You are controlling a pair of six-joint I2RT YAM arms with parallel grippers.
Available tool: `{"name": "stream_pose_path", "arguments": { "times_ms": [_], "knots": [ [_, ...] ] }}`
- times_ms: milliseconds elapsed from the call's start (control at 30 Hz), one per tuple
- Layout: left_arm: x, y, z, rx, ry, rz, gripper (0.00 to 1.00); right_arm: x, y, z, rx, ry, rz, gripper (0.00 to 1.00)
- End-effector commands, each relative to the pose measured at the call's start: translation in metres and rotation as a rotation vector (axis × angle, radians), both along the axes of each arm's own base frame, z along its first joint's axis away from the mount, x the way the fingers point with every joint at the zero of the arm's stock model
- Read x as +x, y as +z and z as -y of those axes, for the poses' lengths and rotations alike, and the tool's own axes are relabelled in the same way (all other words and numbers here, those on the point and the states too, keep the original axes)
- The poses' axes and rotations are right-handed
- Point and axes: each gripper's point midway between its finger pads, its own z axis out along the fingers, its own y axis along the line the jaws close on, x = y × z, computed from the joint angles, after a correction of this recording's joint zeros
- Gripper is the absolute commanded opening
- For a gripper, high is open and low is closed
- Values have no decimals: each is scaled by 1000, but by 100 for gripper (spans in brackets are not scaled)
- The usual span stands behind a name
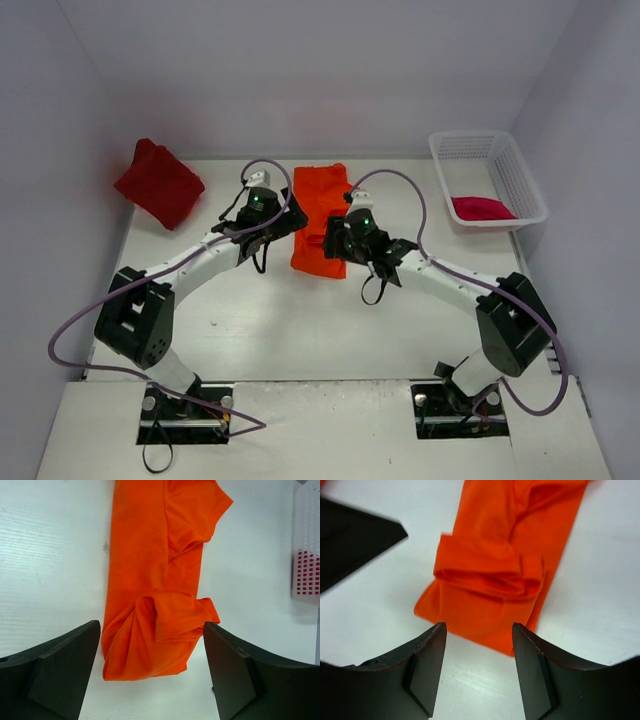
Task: Fold and stack the t-shirts
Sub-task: Fold the folded rectangular tshirt in 1/3 of the way
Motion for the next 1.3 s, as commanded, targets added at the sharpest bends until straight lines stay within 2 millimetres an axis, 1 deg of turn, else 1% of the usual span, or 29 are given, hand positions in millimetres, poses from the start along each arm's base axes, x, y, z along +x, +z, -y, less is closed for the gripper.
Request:
{"name": "stream_pose_path", "arguments": {
  "times_ms": [0,33,100,233,300,333,367,400,433,500,533,633,700,900,1133,1267],
  "knots": [
    [4,30,-4,-42,31,76,79,-11,-8,-5,-3,-14,-8,52],
    [3,29,-5,-40,32,74,78,-16,-17,-9,-1,-9,-25,52],
    [3,30,-6,-37,34,77,78,-20,-24,-12,18,3,-39,51],
    [4,32,-8,-27,37,81,79,-15,-36,-13,18,-5,-43,51],
    [5,32,-8,-21,39,83,78,-10,-34,-15,15,0,-33,51],
    [5,30,-9,-19,41,80,79,-8,-38,-15,5,-1,-40,51],
    [6,29,-9,-18,42,79,78,-5,-39,-15,2,-4,-38,51],
    [7,30,-9,-19,44,82,78,-1,-36,-17,6,-5,-30,51],
    [7,27,-9,-14,45,74,78,0,-41,-18,0,-3,-37,51],
    [7,26,-9,-16,44,73,78,4,-40,-22,3,-1,-29,50],
    [7,24,-9,-12,43,70,78,6,-44,-22,-3,-3,-33,50],
    [8,22,-10,-9,46,66,78,12,-48,-27,-7,3,-33,50],
    [9,21,-11,-9,47,66,78,15,-48,-29,-10,4,-32,50],
    [10,20,-14,-6,52,65,79,26,-37,-35,-6,13,-6,50],
    [11,19,-13,-10,49,62,79,32,-31,-30,-14,6,7,50],
    [11,19,-13,-10,49,62,79,35,-31,-26,-23,-1,9,50]
  ]
}}
